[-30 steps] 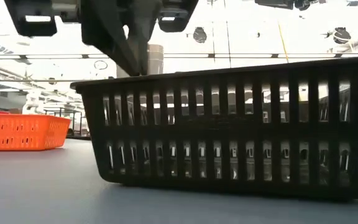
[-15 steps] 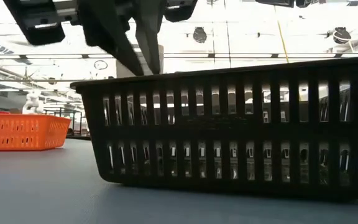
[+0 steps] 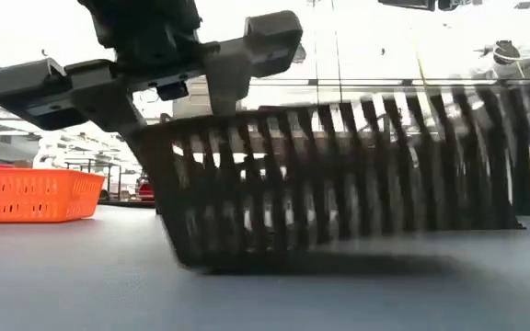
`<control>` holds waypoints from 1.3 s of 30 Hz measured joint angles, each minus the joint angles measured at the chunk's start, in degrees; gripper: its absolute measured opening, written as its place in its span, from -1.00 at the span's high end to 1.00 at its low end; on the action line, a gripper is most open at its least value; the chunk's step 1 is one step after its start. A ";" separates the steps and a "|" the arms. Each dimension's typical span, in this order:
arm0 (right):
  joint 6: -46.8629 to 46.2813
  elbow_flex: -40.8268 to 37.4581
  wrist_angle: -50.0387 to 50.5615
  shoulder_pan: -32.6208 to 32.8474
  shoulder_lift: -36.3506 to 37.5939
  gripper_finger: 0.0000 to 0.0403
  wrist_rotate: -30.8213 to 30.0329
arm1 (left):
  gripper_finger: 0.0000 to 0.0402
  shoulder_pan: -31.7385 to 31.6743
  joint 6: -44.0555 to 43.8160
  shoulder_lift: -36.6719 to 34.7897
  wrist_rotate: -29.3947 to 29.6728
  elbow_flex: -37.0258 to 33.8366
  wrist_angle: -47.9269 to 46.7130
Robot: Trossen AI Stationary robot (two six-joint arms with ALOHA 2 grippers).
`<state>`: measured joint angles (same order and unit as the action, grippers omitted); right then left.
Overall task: Stack baskets on shelf by color
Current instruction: Stack the bottom black bin on top of the other black bin on the shelf
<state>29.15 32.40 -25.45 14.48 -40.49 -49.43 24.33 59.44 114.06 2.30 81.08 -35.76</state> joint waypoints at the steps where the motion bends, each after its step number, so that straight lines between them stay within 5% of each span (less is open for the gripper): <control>1: 0.02 0.00 0.01 0.00 -0.02 0.55 0.00 | 0.14 -0.08 0.17 0.00 0.00 0.02 0.60; 11: 0.02 0.00 0.00 0.00 0.00 0.55 0.00 | 0.93 -0.71 -4.30 0.00 -1.15 0.02 2.77; 24: 0.07 -0.02 -0.15 0.00 0.00 0.55 0.06 | 0.93 -6.79 -23.21 -13.61 -0.60 7.20 -1.59; 29: 0.07 -0.02 -1.37 0.00 0.00 0.55 0.12 | 0.96 -12.85 -28.86 -19.56 7.12 11.05 1.60; 33: -0.64 -0.04 -3.17 0.00 -0.37 0.55 2.54 | 0.96 -20.66 -31.56 -19.80 13.54 16.40 2.61; 39: -0.34 -0.04 -3.56 0.00 -0.59 0.55 5.91 | 0.96 -32.81 -42.06 -13.39 8.40 29.06 -5.69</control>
<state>28.81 32.36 -29.01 14.48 -41.08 -43.52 -8.47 17.38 100.67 10.70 110.15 -41.45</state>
